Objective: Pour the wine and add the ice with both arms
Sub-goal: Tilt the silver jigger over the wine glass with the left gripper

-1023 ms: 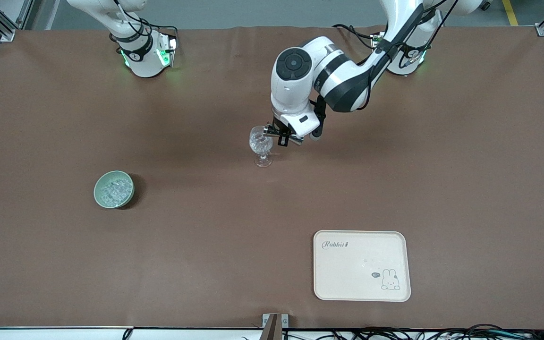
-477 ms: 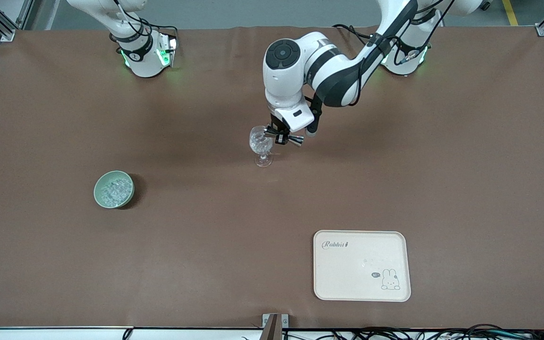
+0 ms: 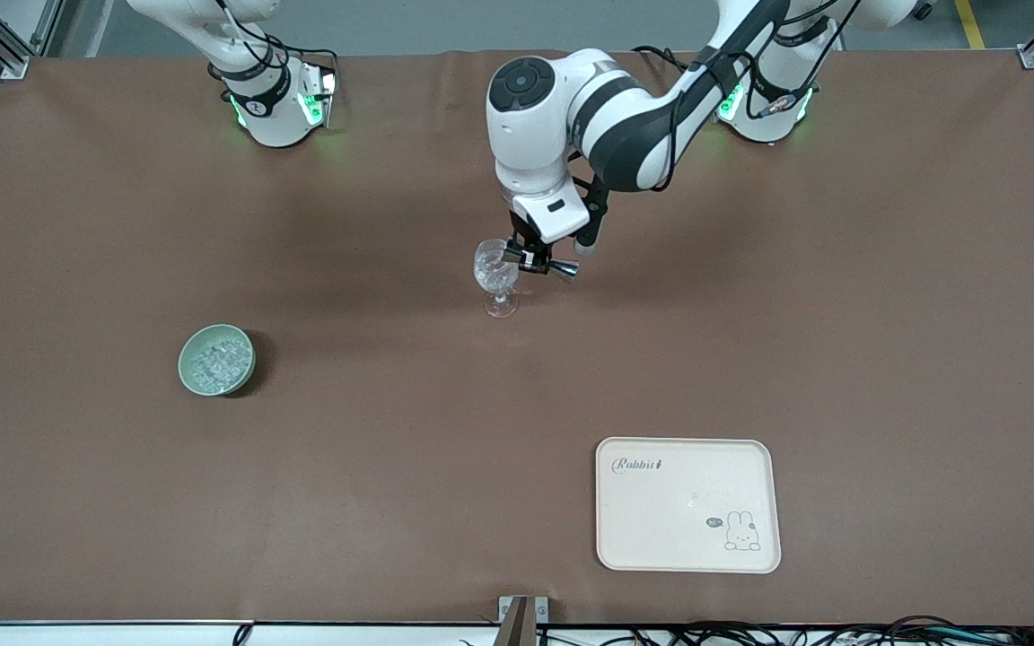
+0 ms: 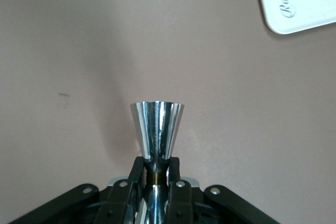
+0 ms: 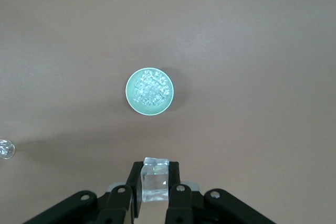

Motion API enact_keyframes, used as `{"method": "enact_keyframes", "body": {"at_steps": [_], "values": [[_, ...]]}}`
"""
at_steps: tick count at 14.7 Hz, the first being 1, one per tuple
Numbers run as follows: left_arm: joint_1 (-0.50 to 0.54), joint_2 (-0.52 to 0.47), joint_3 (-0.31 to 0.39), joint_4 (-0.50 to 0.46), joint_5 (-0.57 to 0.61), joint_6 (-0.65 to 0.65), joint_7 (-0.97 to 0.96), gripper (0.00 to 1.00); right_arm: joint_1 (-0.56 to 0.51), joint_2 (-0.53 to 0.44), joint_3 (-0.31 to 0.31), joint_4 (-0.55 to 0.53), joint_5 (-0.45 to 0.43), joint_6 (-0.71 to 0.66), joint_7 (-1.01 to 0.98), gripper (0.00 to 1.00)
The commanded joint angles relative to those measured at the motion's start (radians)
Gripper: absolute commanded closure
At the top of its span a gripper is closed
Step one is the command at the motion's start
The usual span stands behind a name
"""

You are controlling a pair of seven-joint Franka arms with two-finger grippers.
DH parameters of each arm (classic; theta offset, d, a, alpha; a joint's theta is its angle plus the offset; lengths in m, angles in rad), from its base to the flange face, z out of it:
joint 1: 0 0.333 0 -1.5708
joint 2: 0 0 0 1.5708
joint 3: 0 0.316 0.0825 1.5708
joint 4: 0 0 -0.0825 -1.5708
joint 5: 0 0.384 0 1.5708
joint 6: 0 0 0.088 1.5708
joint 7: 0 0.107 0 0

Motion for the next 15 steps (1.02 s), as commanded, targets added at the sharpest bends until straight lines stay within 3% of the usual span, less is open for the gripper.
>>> {"method": "enact_keyframes", "body": {"at_steps": [1,15], "values": [[-0.039,0.021,0.007,0.029,0.054,-0.026,-0.014,1.00,-0.007,0.008,0.006,0.019,-0.003,-0.012,0.008,0.99],[-0.083,0.044,0.006,0.063,0.240,-0.048,-0.008,1.00,-0.010,0.008,0.005,0.018,-0.003,-0.012,0.006,0.99]]}}
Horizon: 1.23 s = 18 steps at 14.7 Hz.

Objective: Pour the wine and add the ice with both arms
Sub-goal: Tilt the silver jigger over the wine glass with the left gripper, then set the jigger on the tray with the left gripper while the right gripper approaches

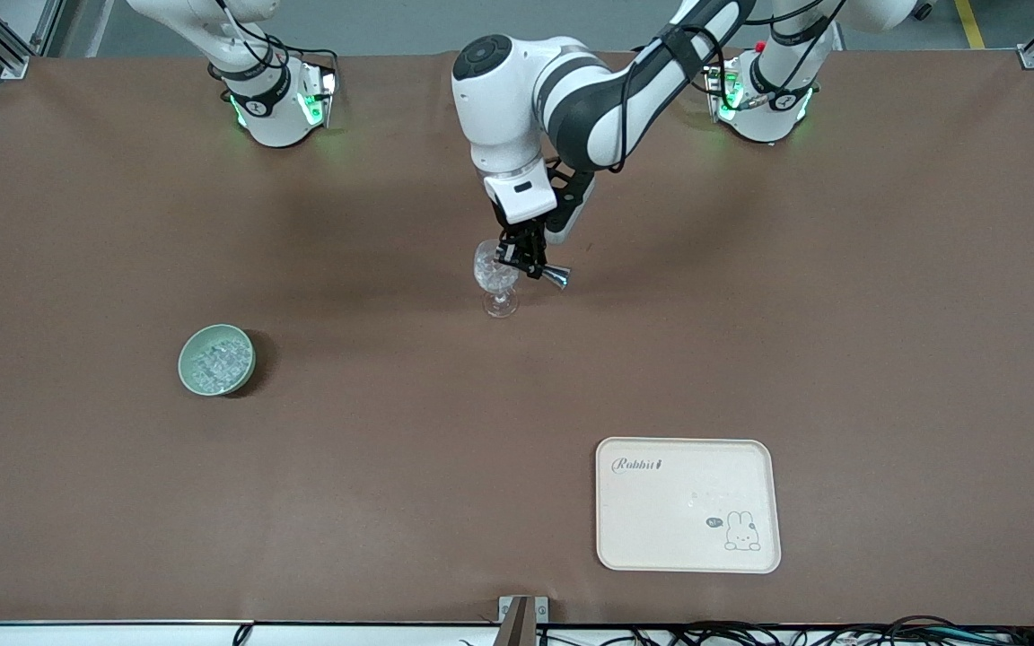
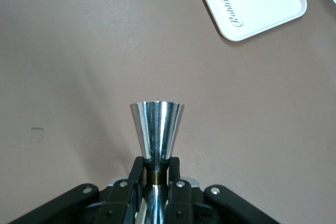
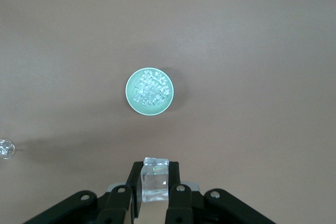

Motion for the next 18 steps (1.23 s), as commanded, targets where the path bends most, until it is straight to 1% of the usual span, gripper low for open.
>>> {"method": "enact_keyframes", "body": {"at_steps": [1,4,5,6,7,10,12,13,14,16,18], "values": [[-0.018,0.009,0.005,0.029,0.035,-0.020,-0.008,0.99,-0.010,0.008,0.005,0.018,-0.003,-0.012,0.006,0.99],[0.000,0.005,0.005,0.038,0.002,-0.020,-0.006,0.99,-0.010,0.008,0.005,0.018,-0.003,-0.012,0.006,0.99],[0.013,0.006,0.008,0.059,-0.056,-0.020,-0.008,0.99,-0.010,0.008,0.005,0.018,-0.003,-0.012,0.006,0.99],[0.038,0.008,0.014,0.088,-0.143,-0.020,-0.006,0.99,-0.010,0.008,0.005,0.018,-0.003,-0.012,0.006,0.99],[0.074,0.009,0.016,0.113,-0.208,-0.019,-0.006,0.99,-0.010,0.008,0.005,0.018,-0.003,-0.012,0.006,0.99],[0.210,0.026,0.014,0.179,-0.348,-0.001,0.014,0.99,0.004,0.008,0.014,0.018,0.000,-0.018,0.026,0.99],[0.308,0.072,0.014,0.220,-0.431,0.051,0.075,0.99,0.035,0.007,0.041,0.019,0.026,-0.038,0.131,1.00],[0.353,0.100,0.014,0.239,-0.469,0.102,0.095,0.99,0.041,0.007,0.086,0.016,0.034,-0.058,0.200,1.00],[0.397,0.133,0.013,0.254,-0.512,0.163,0.109,0.99,0.043,0.008,0.142,0.015,0.034,-0.066,0.274,1.00],[0.485,0.201,0.008,0.276,-0.605,0.295,0.173,0.99,0.046,0.007,0.262,0.007,0.038,-0.064,0.418,1.00],[0.563,0.249,0.003,0.280,-0.720,0.375,0.274,0.99,0.046,0.013,0.391,0.007,0.040,-0.060,0.559,1.00]]}}
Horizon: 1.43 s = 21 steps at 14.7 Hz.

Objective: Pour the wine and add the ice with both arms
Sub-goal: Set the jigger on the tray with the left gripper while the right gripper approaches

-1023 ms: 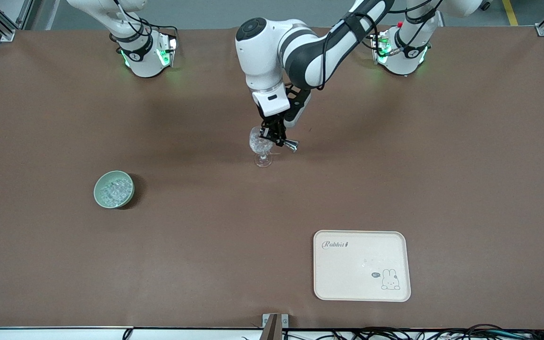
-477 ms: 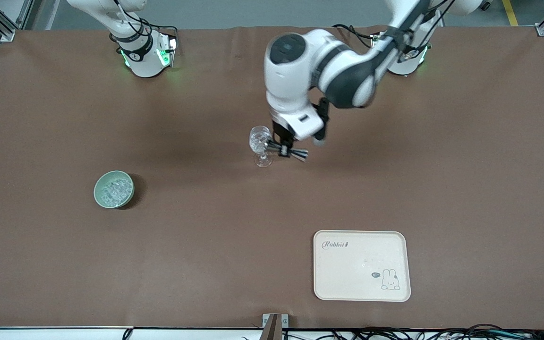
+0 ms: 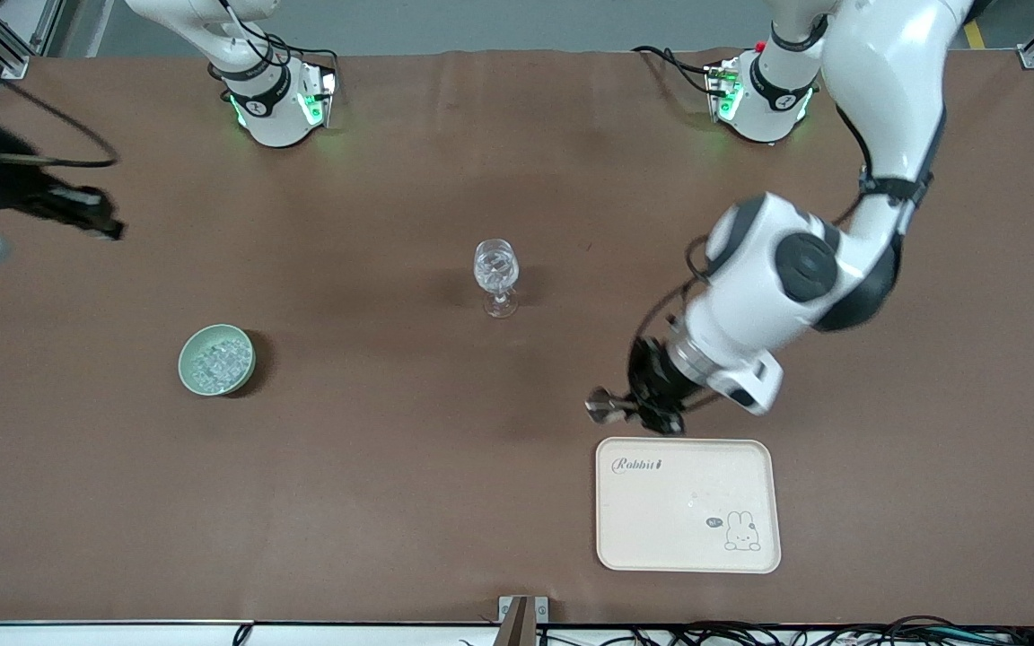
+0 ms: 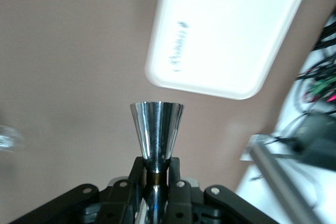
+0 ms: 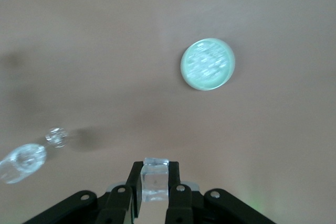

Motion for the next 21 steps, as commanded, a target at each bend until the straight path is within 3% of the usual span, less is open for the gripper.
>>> {"method": "enact_keyframes", "body": {"at_steps": [1,4,8,12,14,17,21], "values": [[0.101,0.106,-0.025,0.067,-0.201,0.076,0.143,0.99,-0.009,0.021,0.147,0.004,0.005,-0.002,0.180,1.00],[0.195,0.174,-0.024,0.071,-0.488,0.078,0.451,0.99,0.032,0.073,0.267,-0.024,0.005,0.066,0.387,1.00],[0.270,0.280,-0.027,0.106,-0.709,0.075,0.666,0.97,0.092,0.122,0.382,-0.139,-0.009,0.276,0.634,1.00],[0.283,0.369,-0.025,0.151,-0.902,0.058,0.790,0.95,0.193,0.244,0.399,-0.140,-0.033,0.427,0.802,1.00],[0.313,0.407,-0.027,0.154,-0.921,-0.015,0.846,0.90,0.236,0.303,0.401,-0.137,-0.100,0.470,0.877,1.00],[0.343,0.432,-0.025,0.150,-0.959,-0.069,0.950,0.87,0.264,0.340,0.401,-0.140,-0.110,0.489,0.886,1.00],[0.355,0.436,-0.020,0.128,-1.087,-0.075,1.050,0.72,0.281,0.378,0.401,-0.140,-0.110,0.513,0.891,0.99]]}}
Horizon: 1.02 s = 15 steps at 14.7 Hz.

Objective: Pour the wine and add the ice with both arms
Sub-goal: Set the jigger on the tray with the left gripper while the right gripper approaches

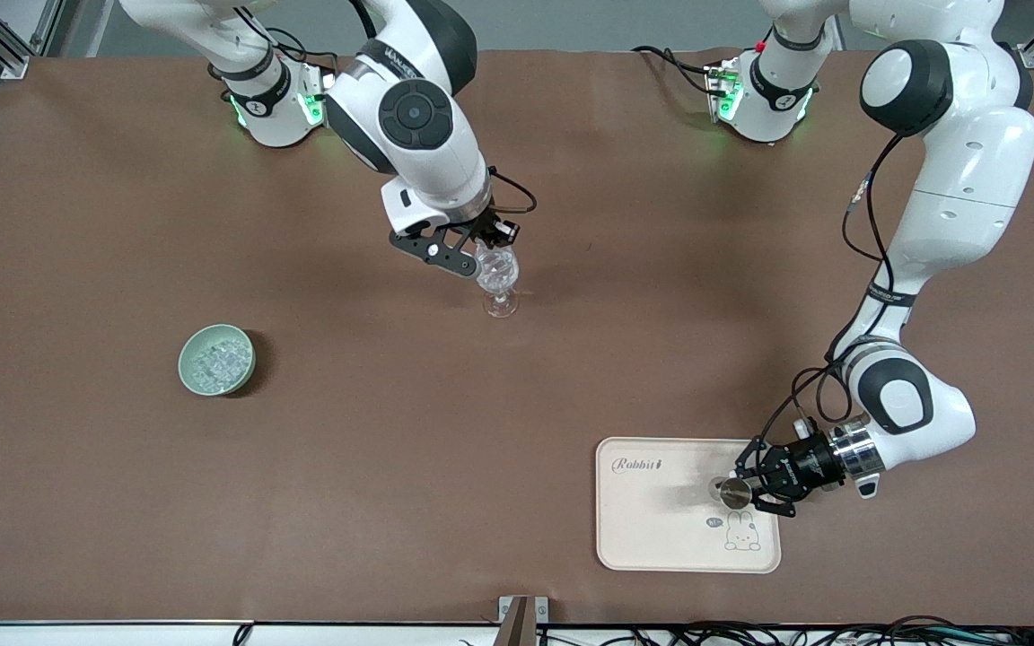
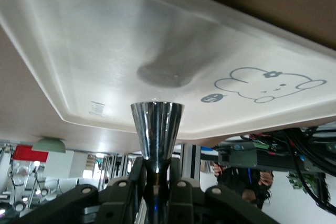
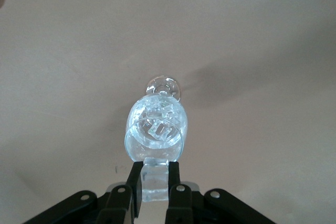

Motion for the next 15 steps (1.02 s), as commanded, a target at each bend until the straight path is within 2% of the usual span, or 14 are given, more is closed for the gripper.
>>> {"method": "enact_keyframes", "body": {"at_steps": [1,5,6,7,8,10,11,13,15], "values": [[0.003,0.007,-0.010,0.003,-0.045,-0.011,0.052,0.70,0.016,0.019,0.007,0.009,-0.018,0.008,0.027,0.99],[0.030,0.020,-0.003,-0.011,-0.045,-0.070,0.156,0.67,0.020,0.037,0.007,0.004,-0.018,0.012,0.027,0.98],[0.037,0.020,-0.003,-0.013,-0.045,-0.077,0.163,0.62,0.022,0.042,0.007,0.003,-0.018,0.015,0.027,0.98],[0.037,0.019,-0.003,-0.013,-0.044,-0.077,0.160,0.53,0.023,0.046,0.006,0.004,-0.019,0.015,0.027,0.98],[0.037,0.013,-0.003,-0.013,-0.041,-0.077,0.152,0.30,0.025,0.051,0.006,0.004,-0.027,0.015,0.027,0.98],[0.038,0.002,0.000,-0.013,-0.033,-0.078,0.151,0.00,0.023,0.051,0.006,0.004,-0.036,0.015,0.027,0.98],[0.046,-0.013,0.004,-0.013,-0.001,-0.080,0.150,0.00,0.023,0.051,0.006,0.004,-0.039,0.018,0.027,0.98],[0.070,-0.054,0.006,-0.013,0.147,-0.113,0.149,0.00,0.016,0.057,0.006,0.009,-0.054,0.024,0.027,0.98],[0.105,-0.137,0.004,-0.007,0.430,-0.202,0.150,0.00,0.016,0.058,0.006,0.011,-0.056,0.027,0.027,0.98]]}}
